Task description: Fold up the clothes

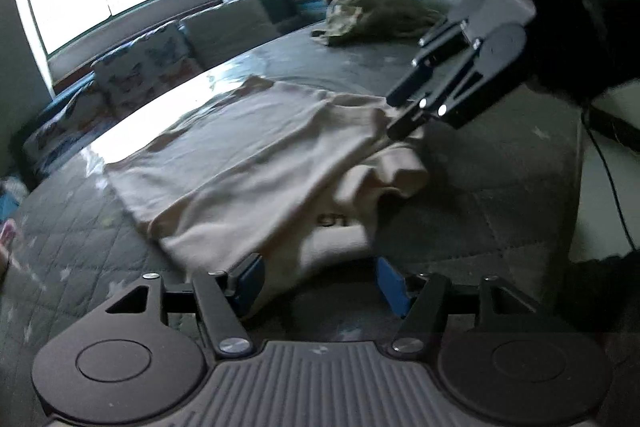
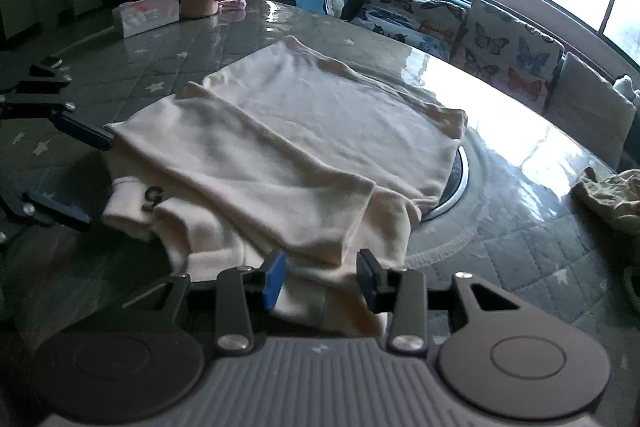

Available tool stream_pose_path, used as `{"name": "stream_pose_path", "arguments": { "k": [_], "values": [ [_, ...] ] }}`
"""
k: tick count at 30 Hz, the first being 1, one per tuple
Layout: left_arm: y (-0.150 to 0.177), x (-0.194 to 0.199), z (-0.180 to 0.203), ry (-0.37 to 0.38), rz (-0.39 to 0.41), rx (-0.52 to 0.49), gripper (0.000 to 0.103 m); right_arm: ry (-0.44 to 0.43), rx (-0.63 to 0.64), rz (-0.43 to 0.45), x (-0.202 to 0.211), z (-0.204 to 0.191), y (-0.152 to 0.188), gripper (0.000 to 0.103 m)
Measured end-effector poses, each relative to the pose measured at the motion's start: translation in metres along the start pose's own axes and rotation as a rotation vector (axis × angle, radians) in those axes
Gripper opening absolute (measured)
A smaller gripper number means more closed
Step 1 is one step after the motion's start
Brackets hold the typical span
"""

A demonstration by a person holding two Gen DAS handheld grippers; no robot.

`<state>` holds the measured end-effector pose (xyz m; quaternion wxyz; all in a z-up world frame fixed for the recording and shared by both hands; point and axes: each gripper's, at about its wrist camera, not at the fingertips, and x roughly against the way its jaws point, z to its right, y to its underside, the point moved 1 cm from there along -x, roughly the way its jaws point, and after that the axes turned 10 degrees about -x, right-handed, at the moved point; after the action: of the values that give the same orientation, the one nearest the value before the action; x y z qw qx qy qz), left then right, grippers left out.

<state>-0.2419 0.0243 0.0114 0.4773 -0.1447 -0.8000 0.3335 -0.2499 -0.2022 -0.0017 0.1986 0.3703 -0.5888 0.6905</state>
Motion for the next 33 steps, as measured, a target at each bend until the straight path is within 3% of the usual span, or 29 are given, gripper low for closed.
{"name": "stream_pose_path", "arguments": {
  "k": [4,7,9,11,18,22,25,28,31,33],
  "values": [
    [-0.003,-0.008,0.006,-0.02,0.012,-0.032,0.065,0.001,0.047,-0.004,0.011,-0.005,0.008,0.052],
    [-0.005,-0.01,0.004,-0.024,0.031,-0.019,0.045,0.001,0.096,-0.004,0.019,-0.011,0.015,0.056],
    [-0.008,-0.01,0.002,-0.033,0.043,-0.014,0.022,-0.004,0.127,-0.002,0.021,-0.016,0.02,0.059],
    [-0.011,-0.008,-0.003,-0.049,0.054,0.002,0.015,-0.008,0.155,0.001,0.022,-0.02,0.024,0.061],
    [-0.031,-0.01,-0.048,-0.07,0.093,0.162,0.011,0.004,0.249,0.092,0.015,-0.036,0.024,0.071],
    [-0.038,-0.018,-0.067,-0.073,0.087,0.215,0.011,0.0,0.253,0.109,0.003,-0.035,0.019,0.071],
    [-0.039,-0.022,-0.08,-0.063,0.088,0.263,0.011,-0.007,0.245,0.121,-0.003,-0.032,0.015,0.068],
    [-0.038,-0.023,-0.082,-0.049,0.09,0.269,0.011,-0.017,0.224,0.128,-0.008,-0.028,0.01,0.059],
    [-0.033,-0.02,-0.079,-0.03,0.092,0.266,0.013,-0.043,0.187,0.125,-0.012,-0.023,0.003,0.041],
    [-0.029,-0.015,-0.074,-0.032,0.097,0.256,0.018,-0.065,0.151,0.105,-0.015,-0.019,0.0,0.022]
  ]
}}
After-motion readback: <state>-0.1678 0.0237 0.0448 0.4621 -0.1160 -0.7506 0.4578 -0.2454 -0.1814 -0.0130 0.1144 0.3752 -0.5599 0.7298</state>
